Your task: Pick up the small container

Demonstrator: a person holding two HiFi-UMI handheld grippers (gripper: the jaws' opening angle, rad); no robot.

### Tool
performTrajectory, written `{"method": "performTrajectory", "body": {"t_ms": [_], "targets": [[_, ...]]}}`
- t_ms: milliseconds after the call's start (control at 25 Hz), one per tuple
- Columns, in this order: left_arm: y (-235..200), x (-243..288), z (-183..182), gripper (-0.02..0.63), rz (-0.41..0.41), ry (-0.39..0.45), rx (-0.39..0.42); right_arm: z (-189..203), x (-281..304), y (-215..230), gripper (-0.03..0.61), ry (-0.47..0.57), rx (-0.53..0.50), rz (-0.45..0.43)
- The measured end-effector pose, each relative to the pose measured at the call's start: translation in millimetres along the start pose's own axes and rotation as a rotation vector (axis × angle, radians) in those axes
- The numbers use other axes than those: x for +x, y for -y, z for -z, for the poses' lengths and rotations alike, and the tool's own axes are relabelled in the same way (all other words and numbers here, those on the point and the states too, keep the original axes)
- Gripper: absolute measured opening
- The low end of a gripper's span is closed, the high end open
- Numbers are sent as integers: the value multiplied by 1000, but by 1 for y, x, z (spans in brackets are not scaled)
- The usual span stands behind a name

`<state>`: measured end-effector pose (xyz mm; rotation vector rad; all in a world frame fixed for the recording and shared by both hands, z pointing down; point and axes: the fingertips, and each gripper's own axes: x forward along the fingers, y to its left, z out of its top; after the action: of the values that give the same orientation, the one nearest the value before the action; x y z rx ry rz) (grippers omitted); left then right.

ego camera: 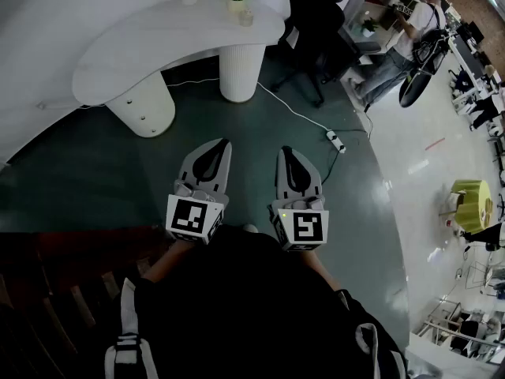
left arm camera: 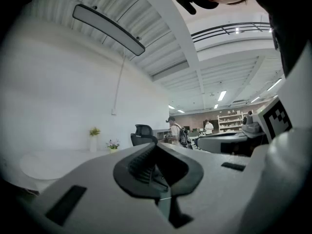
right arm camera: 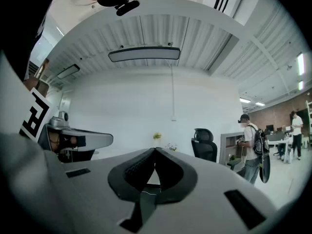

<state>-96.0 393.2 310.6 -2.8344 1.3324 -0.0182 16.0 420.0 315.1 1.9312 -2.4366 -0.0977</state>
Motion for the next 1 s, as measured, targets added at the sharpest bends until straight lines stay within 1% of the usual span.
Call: {"method": "performTrajectory", "body": {"t_ms": [320,680,880,1000], "targets": [[10,15,4,9,-29,-8,-7,4,3,23,21,9,41,-24],[24,34,2,9,-73,0,-1,7,9,52,23,24,17,-62],[20,47,4,9,-88,-11,3,11,22,55,25,20,36,-114],[13,61,4,9,-84,-13,9,9,39,57,28,25,55,-128]]}}
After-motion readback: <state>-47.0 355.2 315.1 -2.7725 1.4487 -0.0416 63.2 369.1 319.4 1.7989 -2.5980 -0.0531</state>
